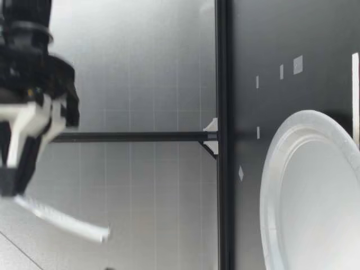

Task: Pick up the fork and place it on the plate.

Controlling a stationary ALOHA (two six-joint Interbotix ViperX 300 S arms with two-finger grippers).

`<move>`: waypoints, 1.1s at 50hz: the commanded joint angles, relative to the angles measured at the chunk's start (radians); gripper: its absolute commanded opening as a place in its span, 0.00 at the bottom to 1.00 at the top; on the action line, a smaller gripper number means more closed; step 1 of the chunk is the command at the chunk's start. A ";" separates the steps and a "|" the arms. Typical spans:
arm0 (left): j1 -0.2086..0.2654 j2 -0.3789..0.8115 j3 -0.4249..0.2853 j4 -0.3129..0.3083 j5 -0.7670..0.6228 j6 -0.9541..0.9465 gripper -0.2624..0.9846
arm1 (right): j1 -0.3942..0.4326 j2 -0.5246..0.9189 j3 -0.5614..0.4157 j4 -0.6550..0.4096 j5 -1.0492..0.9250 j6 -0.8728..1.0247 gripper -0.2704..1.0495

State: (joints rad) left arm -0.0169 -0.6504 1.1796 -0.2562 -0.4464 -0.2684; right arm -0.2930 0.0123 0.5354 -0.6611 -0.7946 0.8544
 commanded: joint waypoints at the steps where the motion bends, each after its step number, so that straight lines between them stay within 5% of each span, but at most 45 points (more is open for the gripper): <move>1: -0.002 0.049 -0.035 0.003 -0.035 0.006 0.77 | -0.008 0.044 -0.084 0.005 -0.026 0.002 0.20; 37: -0.002 0.006 -0.018 0.005 -0.005 0.009 0.74 | -0.006 0.126 -0.186 0.003 -0.040 0.000 0.20; 55: -0.002 -0.032 -0.012 0.006 0.023 0.017 0.29 | -0.006 0.126 -0.172 0.003 -0.040 0.003 0.20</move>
State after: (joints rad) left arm -0.0169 -0.6657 1.1766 -0.2546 -0.4203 -0.2546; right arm -0.2930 0.1534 0.3728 -0.6627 -0.8268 0.8590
